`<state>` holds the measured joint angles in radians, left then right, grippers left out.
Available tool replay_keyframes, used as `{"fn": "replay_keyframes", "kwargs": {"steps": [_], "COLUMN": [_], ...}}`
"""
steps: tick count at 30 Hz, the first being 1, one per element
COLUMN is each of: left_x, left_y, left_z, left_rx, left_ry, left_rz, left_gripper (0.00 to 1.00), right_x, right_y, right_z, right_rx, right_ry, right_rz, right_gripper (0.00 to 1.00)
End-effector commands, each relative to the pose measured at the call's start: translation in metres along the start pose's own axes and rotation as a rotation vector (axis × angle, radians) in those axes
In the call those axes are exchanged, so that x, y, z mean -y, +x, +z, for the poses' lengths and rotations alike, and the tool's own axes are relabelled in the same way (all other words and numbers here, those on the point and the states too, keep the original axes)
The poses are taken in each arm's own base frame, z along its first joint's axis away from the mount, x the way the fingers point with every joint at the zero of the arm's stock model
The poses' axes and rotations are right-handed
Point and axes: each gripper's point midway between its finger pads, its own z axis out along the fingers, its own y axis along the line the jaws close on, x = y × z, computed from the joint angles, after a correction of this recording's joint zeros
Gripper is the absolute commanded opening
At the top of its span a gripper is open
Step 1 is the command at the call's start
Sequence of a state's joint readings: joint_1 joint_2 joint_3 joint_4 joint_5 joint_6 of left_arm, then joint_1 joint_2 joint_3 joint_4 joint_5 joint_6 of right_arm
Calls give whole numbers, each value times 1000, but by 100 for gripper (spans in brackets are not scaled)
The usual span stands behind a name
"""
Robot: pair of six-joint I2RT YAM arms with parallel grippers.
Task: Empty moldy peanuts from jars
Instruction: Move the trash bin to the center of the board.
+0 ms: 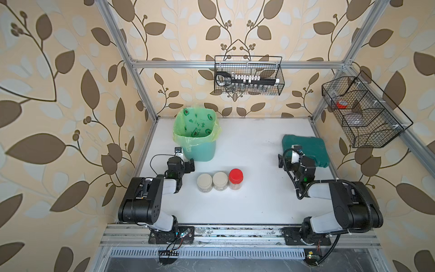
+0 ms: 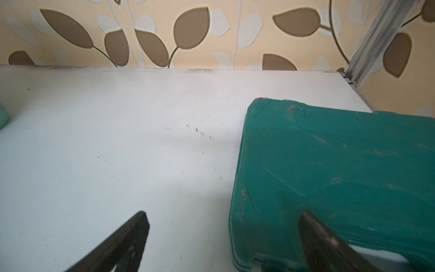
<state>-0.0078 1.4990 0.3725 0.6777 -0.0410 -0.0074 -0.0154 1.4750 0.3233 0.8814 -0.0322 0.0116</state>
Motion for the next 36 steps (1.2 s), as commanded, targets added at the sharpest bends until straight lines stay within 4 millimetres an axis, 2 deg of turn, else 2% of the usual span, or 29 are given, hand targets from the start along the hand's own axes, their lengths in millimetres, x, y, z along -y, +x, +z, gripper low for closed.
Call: {"fn": "replay_keyframes", "kwargs": {"steps": [1, 14, 20, 24, 28, 30, 31, 33, 34, 35, 36], "left_x": [9, 8, 6, -7, -16, -22, -18, 6, 12, 20, 30], "left_y": [-23, -23, -28, -47, -71, -84, -91, -106, -111, -115, -120], "left_z": [2, 0, -9, -37, -75, -95, -104, -119, -124, -129, -134], "left_rx": [64, 71, 110, 153, 217, 242, 244, 236, 251, 259, 268], "left_ry": [32, 30, 17, -60, -117, -136, -108, 31, 73, 132, 194], "left_rz": [12, 13, 8, -36, -135, -287, -320, -289, -332, -362, -367], "left_gripper": [99, 99, 99, 99, 99, 99, 99, 99, 99, 99, 99], "right_x": [3, 3, 11, 25, 17, 13, 13, 16, 15, 11, 8], "right_y": [-10, -11, -18, -26, -42, -53, -57, -63, -67, -70, -76], "right_z": [4, 2, -3, -3, -4, -11, -16, -26, -30, -35, -39], "right_rx": [26, 34, 48, -59, -107, -74, -65, -64, -63, -63, -42], "right_ry": [13, 15, 67, 151, 114, 92, 91, 105, 95, 75, 48], "right_rz": [13, 11, 33, 106, 176, 263, 312, 399, 416, 422, 421], "right_gripper": [99, 99, 99, 100, 99, 100, 100, 100, 99, 96, 87]}}
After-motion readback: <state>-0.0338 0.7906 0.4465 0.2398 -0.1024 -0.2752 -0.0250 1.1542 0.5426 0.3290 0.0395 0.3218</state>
